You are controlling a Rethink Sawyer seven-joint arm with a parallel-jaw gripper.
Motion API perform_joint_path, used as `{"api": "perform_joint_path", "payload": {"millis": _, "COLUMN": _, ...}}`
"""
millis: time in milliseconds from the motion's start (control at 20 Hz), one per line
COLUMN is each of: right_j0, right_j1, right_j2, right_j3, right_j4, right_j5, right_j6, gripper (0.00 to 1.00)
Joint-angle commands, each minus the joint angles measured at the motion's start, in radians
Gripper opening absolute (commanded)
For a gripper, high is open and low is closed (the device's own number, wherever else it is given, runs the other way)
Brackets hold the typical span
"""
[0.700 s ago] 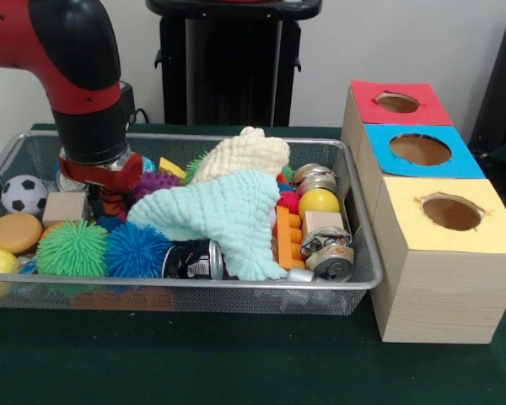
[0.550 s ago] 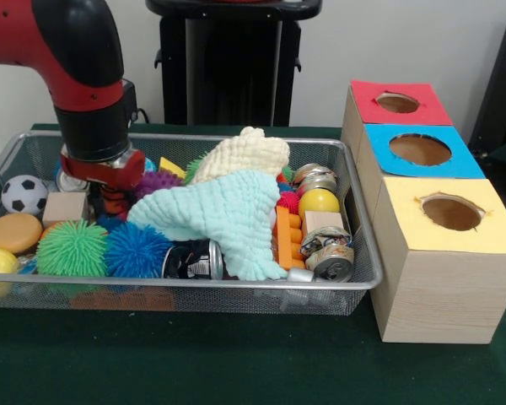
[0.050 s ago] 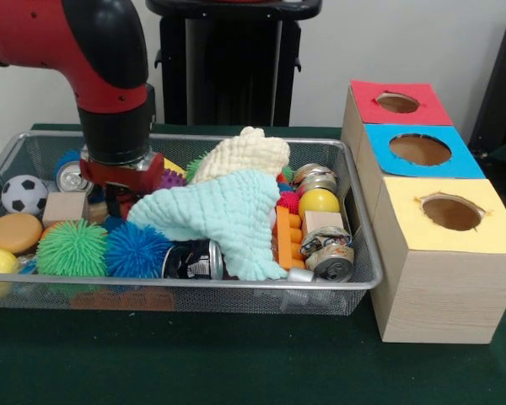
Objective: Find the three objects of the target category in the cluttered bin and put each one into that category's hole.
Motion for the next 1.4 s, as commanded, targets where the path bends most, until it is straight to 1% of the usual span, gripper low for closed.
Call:
{"api": "perform_joint_path", "payload": {"millis": 50, "right_j0": 0.030, "right_j1": 0.173, "right_j2": -0.033, "right_j3": -0.012, "right_j4": -0.096, "right_j5": -0.166, "right_j6": 0.079, "gripper": 1.00}}
{"api": "perform_joint_path", "payload": {"millis": 150, "right_j0": 0.034, "right_j1": 0.180, "right_j2": -0.039, "right_j3": -0.012, "right_j4": -0.090, "right_j5": -0.182, "right_j6": 0.081, "gripper": 1.00}}
{"api": "perform_joint_path", "payload": {"millis": 300, "right_j0": 0.037, "right_j1": 0.161, "right_j2": -0.042, "right_j3": 0.011, "right_j4": -0.068, "right_j5": -0.167, "right_j6": 0.080, "gripper": 1.00}}
{"api": "perform_joint_path", "payload": {"millis": 400, "right_j0": 0.042, "right_j1": 0.115, "right_j2": -0.045, "right_j3": 0.053, "right_j4": -0.047, "right_j5": -0.144, "right_j6": 0.080, "gripper": 1.00}}
{"api": "perform_joint_path", "payload": {"millis": 500, "right_j0": 0.042, "right_j1": 0.087, "right_j2": -0.043, "right_j3": 0.075, "right_j4": -0.031, "right_j5": -0.123, "right_j6": 0.076, "gripper": 1.00}}
{"api": "perform_joint_path", "payload": {"millis": 650, "right_j0": 0.044, "right_j1": 0.070, "right_j2": -0.042, "right_j3": 0.077, "right_j4": -0.022, "right_j5": -0.103, "right_j6": 0.071, "gripper": 1.00}}
{"api": "perform_joint_path", "payload": {"millis": 900, "right_j0": 0.039, "right_j1": 0.070, "right_j2": -0.036, "right_j3": 0.069, "right_j4": -0.014, "right_j5": -0.088, "right_j6": 0.061, "gripper": 1.00}}
{"api": "perform_joint_path", "payload": {"millis": 1100, "right_j0": 0.035, "right_j1": 0.045, "right_j2": -0.030, "right_j3": 0.075, "right_j4": -0.007, "right_j5": -0.053, "right_j6": 0.047, "gripper": 1.00}}
{"api": "perform_joint_path", "payload": {"millis": 1200, "right_j0": 0.033, "right_j1": 0.008, "right_j2": -0.030, "right_j3": 0.092, "right_j4": 0.004, "right_j5": -0.010, "right_j6": 0.037, "gripper": 1.00}}
{"api": "perform_joint_path", "payload": {"millis": 1300, "right_j0": 0.023, "right_j1": -0.062, "right_j2": -0.023, "right_j3": 0.119, "right_j4": 0.026, "right_j5": 0.056, "right_j6": 0.017, "gripper": 1.00}}
{"api": "perform_joint_path", "payload": {"millis": 1350, "right_j0": 0.022, "right_j1": -0.090, "right_j2": -0.024, "right_j3": 0.146, "right_j4": 0.028, "right_j5": 0.068, "right_j6": 0.016, "gripper": 1.00}}
{"api": "perform_joint_path", "payload": {"millis": 1400, "right_j0": 0.020, "right_j1": -0.103, "right_j2": -0.023, "right_j3": 0.152, "right_j4": 0.031, "right_j5": 0.082, "right_j6": 0.012, "gripper": 1.00}}
